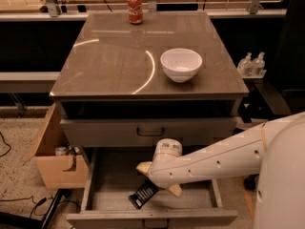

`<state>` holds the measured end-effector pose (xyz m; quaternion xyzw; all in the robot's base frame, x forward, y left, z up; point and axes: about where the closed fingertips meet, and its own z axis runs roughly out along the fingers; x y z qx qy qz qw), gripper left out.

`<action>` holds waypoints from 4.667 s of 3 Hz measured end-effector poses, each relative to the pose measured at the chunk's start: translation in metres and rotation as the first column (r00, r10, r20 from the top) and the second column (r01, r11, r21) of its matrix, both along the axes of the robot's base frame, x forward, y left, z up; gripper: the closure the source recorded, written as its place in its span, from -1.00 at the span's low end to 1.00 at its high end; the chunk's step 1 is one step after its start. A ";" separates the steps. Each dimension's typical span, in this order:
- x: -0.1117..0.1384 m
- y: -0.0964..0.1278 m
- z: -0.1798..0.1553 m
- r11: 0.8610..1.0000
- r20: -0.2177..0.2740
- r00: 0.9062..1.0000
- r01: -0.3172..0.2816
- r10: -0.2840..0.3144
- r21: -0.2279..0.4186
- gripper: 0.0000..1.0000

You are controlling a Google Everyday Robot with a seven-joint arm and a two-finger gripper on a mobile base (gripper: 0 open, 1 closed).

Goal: Pick rxbar blueberry from middle drawer and place on counter

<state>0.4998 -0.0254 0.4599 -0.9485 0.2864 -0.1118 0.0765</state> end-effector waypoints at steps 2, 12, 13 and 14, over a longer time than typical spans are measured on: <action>-0.005 0.043 -0.055 0.990 -0.055 0.999 0.006 0.002 0.138 -1.00; -0.013 0.063 -0.067 0.960 -0.088 0.996 0.020 0.004 0.279 1.00; -0.020 0.038 -0.039 0.957 -0.040 0.999 0.022 -0.011 0.290 1.00; -0.028 0.009 -0.010 0.963 0.005 0.999 0.035 -0.037 0.266 1.00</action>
Offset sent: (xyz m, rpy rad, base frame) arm -0.0054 0.0739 -0.0857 0.2312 0.0692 -0.0044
